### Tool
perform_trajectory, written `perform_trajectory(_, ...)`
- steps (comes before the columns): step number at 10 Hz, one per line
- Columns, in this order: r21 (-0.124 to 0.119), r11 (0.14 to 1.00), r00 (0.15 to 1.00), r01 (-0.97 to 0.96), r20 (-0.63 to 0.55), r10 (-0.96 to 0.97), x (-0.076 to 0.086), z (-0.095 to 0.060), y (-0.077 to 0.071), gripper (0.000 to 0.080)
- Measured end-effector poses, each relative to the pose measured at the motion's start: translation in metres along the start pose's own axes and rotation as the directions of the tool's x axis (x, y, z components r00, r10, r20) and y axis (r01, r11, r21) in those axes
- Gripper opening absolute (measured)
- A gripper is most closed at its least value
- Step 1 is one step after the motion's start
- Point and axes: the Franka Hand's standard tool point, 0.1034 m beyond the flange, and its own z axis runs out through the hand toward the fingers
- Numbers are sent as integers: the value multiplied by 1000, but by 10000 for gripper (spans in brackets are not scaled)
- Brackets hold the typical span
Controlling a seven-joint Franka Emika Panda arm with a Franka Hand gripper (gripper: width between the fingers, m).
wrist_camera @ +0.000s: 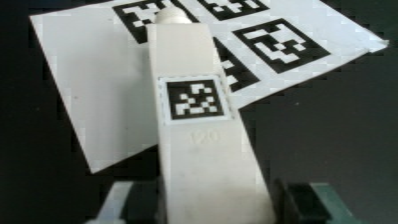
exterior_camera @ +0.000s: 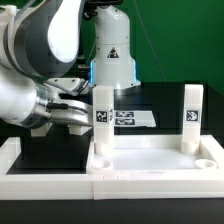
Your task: Assemble desk
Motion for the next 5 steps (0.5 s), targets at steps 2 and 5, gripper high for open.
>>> perform_trajectory(2, 0, 1000, 1000, 0, 0, 0, 0, 0, 0, 284)
perform_trajectory(5, 0, 1000, 1000, 0, 0, 0, 0, 0, 0, 284)
